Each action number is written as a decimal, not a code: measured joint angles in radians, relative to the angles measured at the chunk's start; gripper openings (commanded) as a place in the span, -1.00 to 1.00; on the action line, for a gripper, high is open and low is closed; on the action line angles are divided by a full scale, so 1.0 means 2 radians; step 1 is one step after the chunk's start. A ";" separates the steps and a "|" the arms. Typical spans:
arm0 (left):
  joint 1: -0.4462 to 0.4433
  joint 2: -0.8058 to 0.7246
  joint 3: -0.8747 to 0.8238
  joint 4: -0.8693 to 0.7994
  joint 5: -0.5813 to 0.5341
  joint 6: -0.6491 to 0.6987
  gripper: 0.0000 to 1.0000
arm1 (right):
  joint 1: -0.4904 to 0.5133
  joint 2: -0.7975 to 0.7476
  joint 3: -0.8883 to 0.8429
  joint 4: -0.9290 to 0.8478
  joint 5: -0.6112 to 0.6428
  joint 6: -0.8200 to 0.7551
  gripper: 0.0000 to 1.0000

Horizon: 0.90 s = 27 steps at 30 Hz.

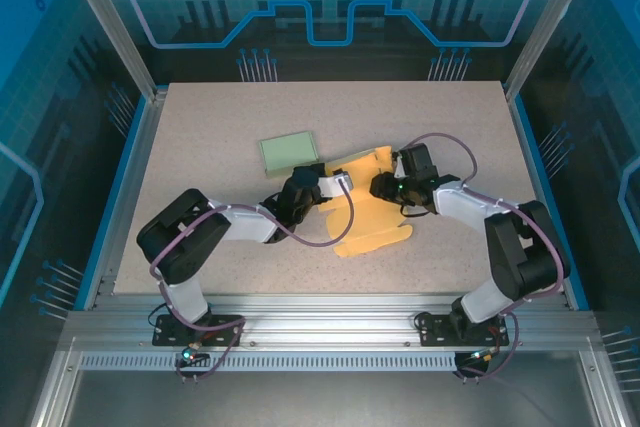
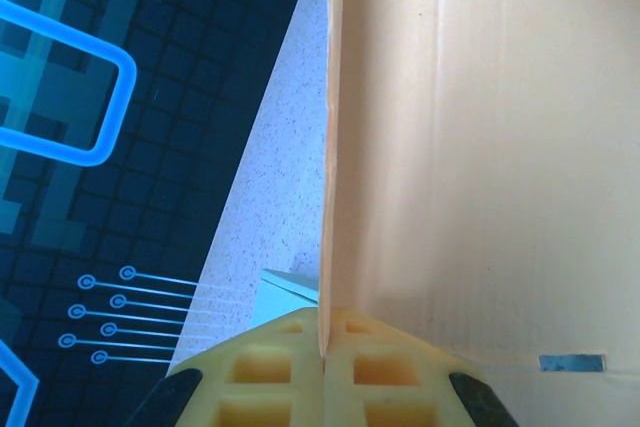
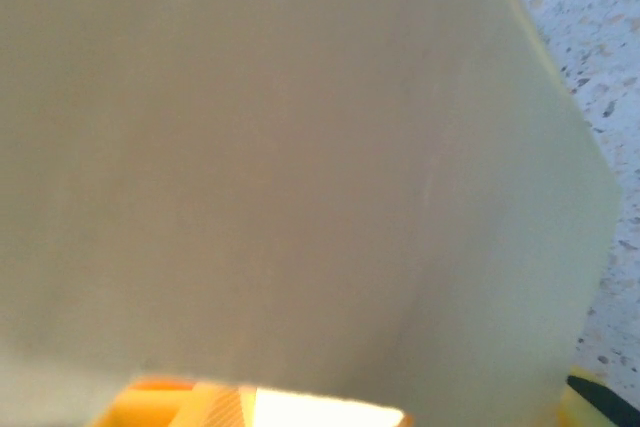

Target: Fold the paper box

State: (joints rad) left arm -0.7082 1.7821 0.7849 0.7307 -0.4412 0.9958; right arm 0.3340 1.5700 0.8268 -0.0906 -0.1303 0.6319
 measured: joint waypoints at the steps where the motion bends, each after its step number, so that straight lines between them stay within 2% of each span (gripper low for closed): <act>1: -0.001 0.002 0.001 0.000 -0.002 0.001 -1.00 | 0.001 0.007 0.000 0.002 0.000 0.001 -0.18; 7: -0.006 0.011 0.004 0.005 -0.016 0.015 -1.00 | 0.003 0.029 0.005 0.007 0.000 0.008 -0.17; 15: -0.009 0.030 0.000 0.066 -0.030 0.075 -1.00 | -0.009 -0.001 0.005 -0.017 0.008 0.002 0.07; 21: -0.011 0.053 -0.002 0.138 -0.030 0.133 -1.00 | -0.054 -0.086 -0.007 -0.043 -0.006 -0.014 0.18; 27: -0.011 0.086 -0.008 0.195 -0.030 0.194 -1.00 | -0.127 -0.150 -0.031 -0.060 -0.041 -0.023 0.23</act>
State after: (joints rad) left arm -0.7296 1.9545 0.7692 1.1206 -0.5003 1.3834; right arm 0.0803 1.2690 0.7643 -0.2096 -0.2123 0.5854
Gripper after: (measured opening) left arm 0.062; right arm 0.611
